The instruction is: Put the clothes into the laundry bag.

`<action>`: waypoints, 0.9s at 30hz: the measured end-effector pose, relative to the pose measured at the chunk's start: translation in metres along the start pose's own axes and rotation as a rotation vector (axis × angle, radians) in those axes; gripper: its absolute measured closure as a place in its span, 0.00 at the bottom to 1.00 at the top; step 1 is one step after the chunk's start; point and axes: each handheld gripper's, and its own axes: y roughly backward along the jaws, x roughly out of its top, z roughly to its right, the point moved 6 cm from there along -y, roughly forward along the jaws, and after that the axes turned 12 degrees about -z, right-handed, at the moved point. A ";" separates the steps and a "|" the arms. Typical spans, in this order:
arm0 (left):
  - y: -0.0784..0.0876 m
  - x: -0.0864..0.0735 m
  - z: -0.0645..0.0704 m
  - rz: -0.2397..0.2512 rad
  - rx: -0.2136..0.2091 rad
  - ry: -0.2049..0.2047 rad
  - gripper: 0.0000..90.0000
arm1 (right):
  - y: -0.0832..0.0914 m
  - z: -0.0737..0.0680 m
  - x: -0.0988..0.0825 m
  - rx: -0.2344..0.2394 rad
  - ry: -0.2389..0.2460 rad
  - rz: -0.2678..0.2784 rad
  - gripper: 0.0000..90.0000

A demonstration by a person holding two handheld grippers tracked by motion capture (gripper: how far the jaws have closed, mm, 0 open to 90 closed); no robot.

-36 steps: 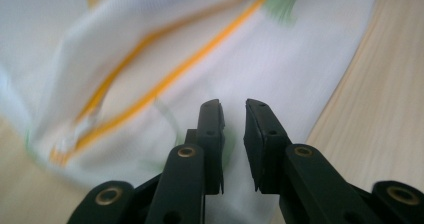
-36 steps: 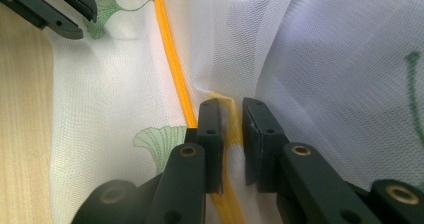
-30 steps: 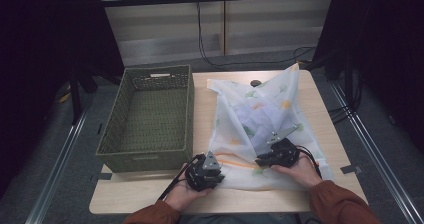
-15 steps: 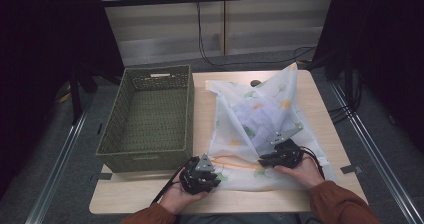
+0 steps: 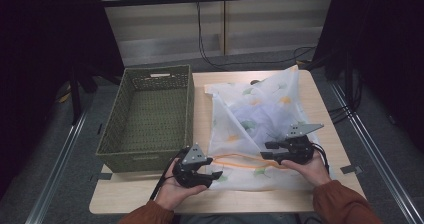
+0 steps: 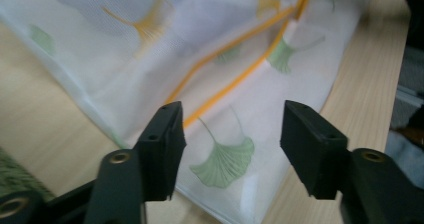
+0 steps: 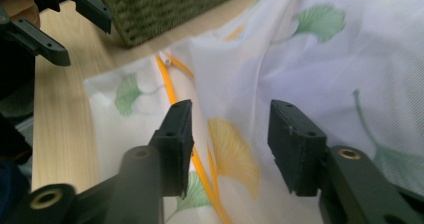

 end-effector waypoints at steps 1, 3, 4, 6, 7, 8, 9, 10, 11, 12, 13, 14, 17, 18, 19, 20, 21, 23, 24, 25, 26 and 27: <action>0.004 0.002 -0.001 0.032 0.004 0.015 0.44 | 0.003 -0.001 0.002 -0.004 -0.001 0.026 0.55; 0.012 0.003 -0.003 0.059 0.029 0.002 0.41 | 0.007 -0.002 0.005 0.000 -0.009 0.058 0.51; 0.017 0.003 -0.005 0.074 0.046 0.015 0.40 | 0.010 -0.002 0.006 -0.007 -0.008 0.074 0.49; 0.029 0.004 -0.010 0.126 0.083 0.034 0.40 | 0.015 -0.002 0.007 -0.017 -0.018 0.104 0.48; 0.032 0.004 -0.011 0.135 0.088 0.038 0.39 | 0.019 -0.002 0.008 -0.007 -0.032 0.121 0.48; 0.036 0.003 -0.012 0.144 0.107 0.040 0.38 | 0.021 -0.002 0.008 0.000 -0.037 0.138 0.48; 0.040 0.003 -0.014 0.154 0.111 0.044 0.36 | 0.025 -0.002 0.009 -0.006 -0.044 0.157 0.46; 0.043 0.002 -0.014 0.160 0.110 0.052 0.34 | 0.029 -0.002 0.009 -0.020 -0.045 0.177 0.44; 0.048 0.001 -0.015 0.167 0.119 0.054 0.34 | 0.033 -0.001 0.010 -0.043 -0.043 0.198 0.39; 0.052 -0.001 -0.015 0.170 0.123 0.050 0.32 | 0.037 -0.001 0.010 -0.058 -0.054 0.217 0.39; 0.055 -0.001 -0.015 0.178 0.121 0.049 0.30 | 0.041 -0.001 0.010 -0.072 -0.058 0.232 0.37; 0.059 -0.003 -0.015 0.188 0.122 0.049 0.30 | 0.043 -0.001 0.010 -0.084 -0.063 0.240 0.35; 0.071 -0.008 -0.019 0.206 0.152 0.060 0.27 | 0.051 0.001 0.007 -0.116 -0.093 0.255 0.29; 0.074 -0.010 -0.019 0.214 0.156 0.066 0.27 | 0.053 0.000 0.006 -0.126 -0.096 0.248 0.29; 0.079 -0.012 -0.020 0.223 0.164 0.071 0.27 | 0.054 0.000 0.005 -0.137 -0.092 0.246 0.29; 0.084 -0.014 -0.021 0.227 0.174 0.073 0.27 | 0.055 -0.001 0.003 -0.149 -0.097 0.244 0.29; 0.087 -0.016 -0.021 0.232 0.182 0.072 0.27 | 0.057 -0.002 0.002 -0.156 -0.100 0.239 0.29; 0.095 -0.021 -0.024 0.243 0.192 0.090 0.26 | 0.059 -0.003 -0.001 -0.167 -0.096 0.236 0.29; 0.098 -0.024 -0.026 0.250 0.207 0.097 0.26 | 0.061 -0.003 -0.002 -0.176 -0.091 0.236 0.29; 0.101 -0.027 -0.028 0.253 0.212 0.110 0.26 | 0.062 -0.003 -0.004 -0.185 -0.089 0.238 0.29; 0.104 -0.031 -0.029 0.255 0.220 0.127 0.26 | 0.064 -0.003 -0.006 -0.183 -0.101 0.238 0.29; 0.105 -0.034 -0.028 0.259 0.215 0.142 0.25 | 0.066 -0.003 -0.008 -0.179 -0.114 0.239 0.29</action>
